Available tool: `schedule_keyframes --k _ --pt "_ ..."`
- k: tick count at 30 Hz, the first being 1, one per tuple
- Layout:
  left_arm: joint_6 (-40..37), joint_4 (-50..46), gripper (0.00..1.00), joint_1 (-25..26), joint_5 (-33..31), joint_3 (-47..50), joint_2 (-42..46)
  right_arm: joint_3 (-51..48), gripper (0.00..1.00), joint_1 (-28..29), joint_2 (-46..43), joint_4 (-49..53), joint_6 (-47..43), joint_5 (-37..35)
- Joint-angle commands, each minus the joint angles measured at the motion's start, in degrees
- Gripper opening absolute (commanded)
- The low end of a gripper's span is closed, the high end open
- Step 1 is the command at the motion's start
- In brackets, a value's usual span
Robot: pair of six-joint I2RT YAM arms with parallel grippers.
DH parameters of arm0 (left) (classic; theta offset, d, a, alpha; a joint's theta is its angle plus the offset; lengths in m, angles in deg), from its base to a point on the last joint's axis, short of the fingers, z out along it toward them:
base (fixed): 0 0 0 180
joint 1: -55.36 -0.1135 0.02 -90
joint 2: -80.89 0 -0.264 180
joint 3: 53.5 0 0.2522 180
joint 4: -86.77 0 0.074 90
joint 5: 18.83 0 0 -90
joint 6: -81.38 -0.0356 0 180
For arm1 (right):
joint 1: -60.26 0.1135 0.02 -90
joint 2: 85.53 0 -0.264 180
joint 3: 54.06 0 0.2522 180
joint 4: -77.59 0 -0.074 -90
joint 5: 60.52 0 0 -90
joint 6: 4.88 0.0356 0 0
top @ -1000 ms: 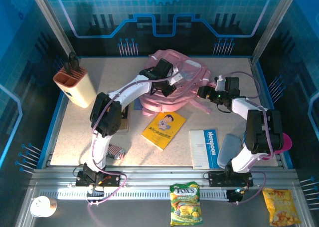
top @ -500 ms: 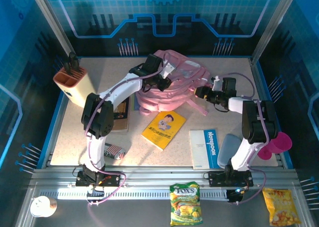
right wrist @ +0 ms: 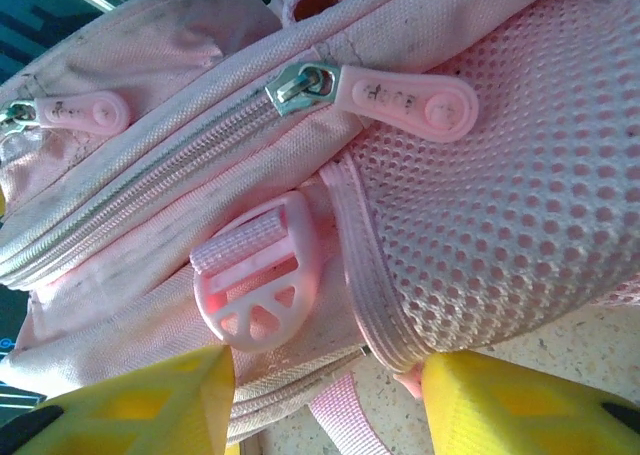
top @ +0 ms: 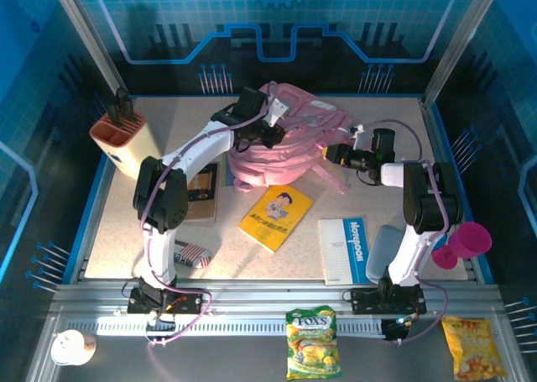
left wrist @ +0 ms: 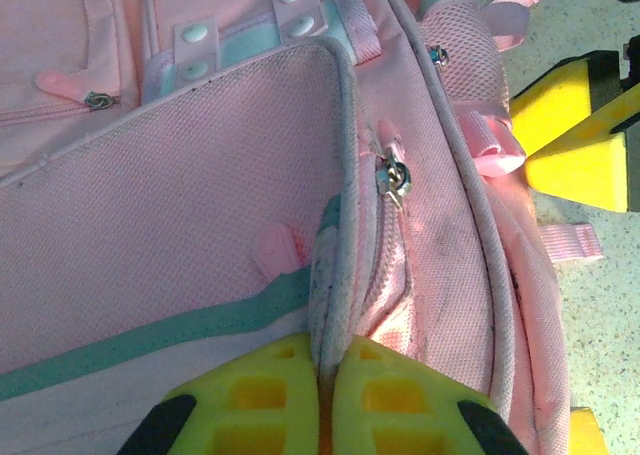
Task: Pack books, pencil case, and school supplies into a backpack
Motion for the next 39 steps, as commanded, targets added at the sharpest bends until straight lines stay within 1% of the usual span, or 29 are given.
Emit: schedule_keyframes --k 1,6,9,11,14,20,24,32,36,39 --pt "2.8 4.8 0.00 -2.0 1.0 0.0 4.9 0.1 0.51 0.4 -0.2 -2.5 -1.6 1.8" --pt "3.2 5.4 0.00 -2.8 1.3 0.7 6.0 -1.7 0.50 0.4 -1.2 -3.9 0.3 -3.4" --pt "3.1 5.7 0.00 -3.1 1.4 1.5 6.5 -3.7 0.50 0.4 -2.1 -7.7 1.9 -4.9" --pt "3.1 5.7 0.00 -3.2 1.7 1.7 6.6 -4.8 0.47 0.5 -2.2 -8.7 2.3 -4.5" --pt "3.3 6.0 0.00 -3.3 2.0 1.8 6.9 -3.7 0.39 1.0 -1.6 -6.5 1.0 -3.6" --pt "3.5 6.3 0.00 -3.4 2.6 1.7 7.1 -0.7 0.41 2.6 -0.7 -3.0 -1.3 -4.4" --pt "3.5 6.3 0.00 -3.5 2.8 1.6 7.0 1.0 0.39 2.7 0.5 -1.9 -1.4 -4.3" --pt "3.6 6.1 0.00 -3.6 2.8 1.4 6.9 4.1 0.24 3.6 1.8 1.7 -4.0 -4.3" --pt "3.7 6.1 0.00 -3.6 2.7 1.3 6.9 4.7 0.24 4.0 1.8 3.5 -4.2 -7.6" --pt "3.7 6.2 0.00 -3.6 2.7 1.4 6.9 5.3 0.28 4.3 2.0 4.6 -4.6 -9.2"
